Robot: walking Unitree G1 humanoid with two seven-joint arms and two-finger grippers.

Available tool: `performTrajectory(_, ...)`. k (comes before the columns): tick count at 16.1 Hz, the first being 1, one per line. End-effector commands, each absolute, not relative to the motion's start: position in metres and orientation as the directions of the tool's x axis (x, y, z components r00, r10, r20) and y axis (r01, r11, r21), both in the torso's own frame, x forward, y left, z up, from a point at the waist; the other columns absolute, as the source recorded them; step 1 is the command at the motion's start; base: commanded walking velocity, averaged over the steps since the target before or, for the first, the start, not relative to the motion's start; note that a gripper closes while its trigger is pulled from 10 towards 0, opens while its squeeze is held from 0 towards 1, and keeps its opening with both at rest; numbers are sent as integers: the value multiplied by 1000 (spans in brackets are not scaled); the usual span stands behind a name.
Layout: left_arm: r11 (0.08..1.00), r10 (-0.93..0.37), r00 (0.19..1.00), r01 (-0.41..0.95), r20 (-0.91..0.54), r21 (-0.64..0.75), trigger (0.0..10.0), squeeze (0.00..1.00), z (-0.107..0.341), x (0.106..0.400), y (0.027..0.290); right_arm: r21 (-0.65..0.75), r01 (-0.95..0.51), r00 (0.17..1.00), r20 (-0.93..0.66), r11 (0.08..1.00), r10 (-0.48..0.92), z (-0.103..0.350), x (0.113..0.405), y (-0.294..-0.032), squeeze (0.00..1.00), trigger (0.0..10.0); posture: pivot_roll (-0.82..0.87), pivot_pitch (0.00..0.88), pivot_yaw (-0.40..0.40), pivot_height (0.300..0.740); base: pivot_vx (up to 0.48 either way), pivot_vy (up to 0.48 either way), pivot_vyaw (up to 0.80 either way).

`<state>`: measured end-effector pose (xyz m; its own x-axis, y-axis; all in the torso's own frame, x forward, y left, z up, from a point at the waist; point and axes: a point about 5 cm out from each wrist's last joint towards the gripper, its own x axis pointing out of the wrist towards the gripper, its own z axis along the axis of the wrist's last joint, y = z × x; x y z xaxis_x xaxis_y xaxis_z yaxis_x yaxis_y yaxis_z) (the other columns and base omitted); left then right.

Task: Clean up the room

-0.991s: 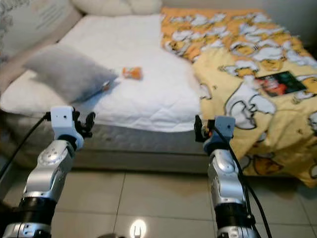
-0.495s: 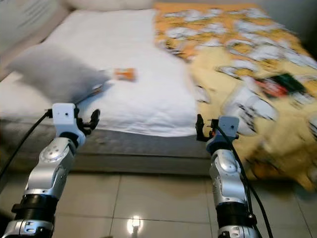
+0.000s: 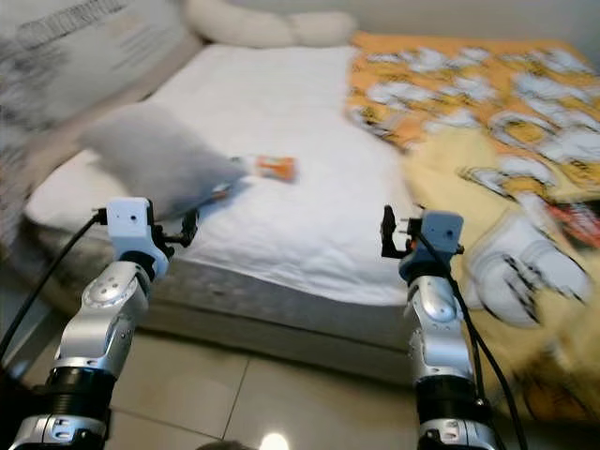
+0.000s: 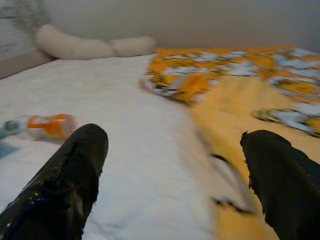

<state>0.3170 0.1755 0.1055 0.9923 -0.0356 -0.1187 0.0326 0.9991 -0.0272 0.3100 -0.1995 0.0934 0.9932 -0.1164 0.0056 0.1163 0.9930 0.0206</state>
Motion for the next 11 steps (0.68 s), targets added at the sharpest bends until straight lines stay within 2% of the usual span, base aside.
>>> performTrajectory(1,1000,-5,993,3,-121,-19,10000,1000,106,316,187,45,93,996,-2,995,-93,95,313,-188,1000,10000,26,0,44,740,412,0,0)
performTrajectory(4,1000,-4,993,2,-122,-17,10000,1000,105,316,187,49,48,999,-17,998,-47,93,314,-185,1000,10000,26,0,45,740,410,0,0)
performTrajectory(9,1000,-9,993,8,-121,-9,10000,1000,106,315,188,41,22,1000,-22,999,-21,93,314,-181,1000,10000,28,0,44,740,412,0,800)
performTrajectory(11,1000,-12,993,11,-121,-3,10000,1000,106,315,188,44,44,999,-34,998,-43,91,314,-182,1000,10000,29,0,45,740,409,0,0)
